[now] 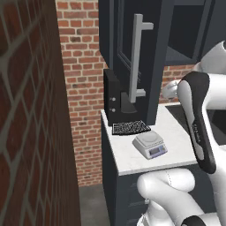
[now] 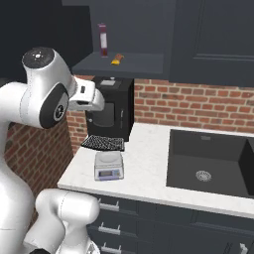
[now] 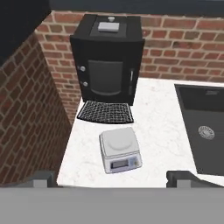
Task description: Pick the bar and place it on the digital scale for weighing, and close the cabinet.
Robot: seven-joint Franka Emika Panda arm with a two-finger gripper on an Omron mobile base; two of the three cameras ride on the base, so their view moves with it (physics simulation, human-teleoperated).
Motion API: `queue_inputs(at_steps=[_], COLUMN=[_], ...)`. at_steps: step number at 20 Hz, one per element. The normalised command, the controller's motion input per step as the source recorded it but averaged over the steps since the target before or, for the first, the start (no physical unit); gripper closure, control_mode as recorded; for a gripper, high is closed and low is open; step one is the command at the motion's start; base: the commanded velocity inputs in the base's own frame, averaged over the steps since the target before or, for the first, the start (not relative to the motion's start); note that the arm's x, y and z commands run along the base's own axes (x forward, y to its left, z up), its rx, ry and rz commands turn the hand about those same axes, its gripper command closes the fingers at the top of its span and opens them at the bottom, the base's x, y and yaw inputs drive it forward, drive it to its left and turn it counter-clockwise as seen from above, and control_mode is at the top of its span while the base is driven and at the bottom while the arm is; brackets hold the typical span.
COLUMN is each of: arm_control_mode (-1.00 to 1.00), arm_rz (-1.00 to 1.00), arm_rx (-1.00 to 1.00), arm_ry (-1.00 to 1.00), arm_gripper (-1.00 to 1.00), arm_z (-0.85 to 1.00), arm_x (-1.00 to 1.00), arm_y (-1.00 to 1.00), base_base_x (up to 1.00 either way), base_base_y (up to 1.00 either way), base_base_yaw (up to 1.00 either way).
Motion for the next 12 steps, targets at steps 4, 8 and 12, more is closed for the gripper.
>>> queue_inputs(at_steps=[4,8,12], arm_control_mode=[-1.00,-1.00,-1.00], arm_rz=[0.00,0.00,0.00], arm_rx=[0.00,0.00,0.00], arm_ry=[-0.27,-0.25,-0.19], arm_gripper=[-1.00,-1.00,-1.00], arm_z=[0.70,0.63,0.58], arm_x=[0.00,0.00,0.09], arm_y=[-0.16,-0.02,0.00], base_base_x=[0.00,0.00,0.00], base_base_y=[0.00,0.00,0.00], base_base_yaw=[0.00,0.00,0.00])
